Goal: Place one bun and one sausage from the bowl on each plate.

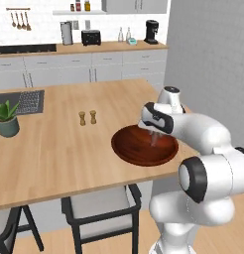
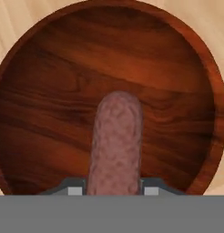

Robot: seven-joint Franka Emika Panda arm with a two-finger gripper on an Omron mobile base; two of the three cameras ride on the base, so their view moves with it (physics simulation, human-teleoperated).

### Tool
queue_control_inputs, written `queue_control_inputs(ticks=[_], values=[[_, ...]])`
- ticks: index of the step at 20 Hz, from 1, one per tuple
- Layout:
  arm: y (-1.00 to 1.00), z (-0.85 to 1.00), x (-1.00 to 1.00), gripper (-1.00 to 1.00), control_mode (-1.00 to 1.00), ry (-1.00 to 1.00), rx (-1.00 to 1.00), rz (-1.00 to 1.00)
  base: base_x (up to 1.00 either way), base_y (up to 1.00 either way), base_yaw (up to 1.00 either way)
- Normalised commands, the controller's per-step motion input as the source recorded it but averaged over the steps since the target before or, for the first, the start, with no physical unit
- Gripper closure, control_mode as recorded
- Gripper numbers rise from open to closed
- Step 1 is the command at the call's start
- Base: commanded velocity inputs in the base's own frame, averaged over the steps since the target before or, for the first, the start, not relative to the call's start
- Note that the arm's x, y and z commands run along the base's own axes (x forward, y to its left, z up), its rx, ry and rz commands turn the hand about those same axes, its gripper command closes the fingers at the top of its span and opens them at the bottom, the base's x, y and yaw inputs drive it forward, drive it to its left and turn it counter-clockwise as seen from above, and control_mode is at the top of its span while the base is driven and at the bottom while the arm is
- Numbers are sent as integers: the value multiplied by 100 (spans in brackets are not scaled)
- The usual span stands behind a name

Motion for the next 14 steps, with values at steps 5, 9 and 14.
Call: queue_control_inputs(ticks=[5,9,14], values=[[0,79,-64,100,-100,6,-16,36,0,0,0],[0,67,-95,100,-100,1,-3,22,0,0,0],[11,59,-47,100,-100,1,0,8,0,0,0]])
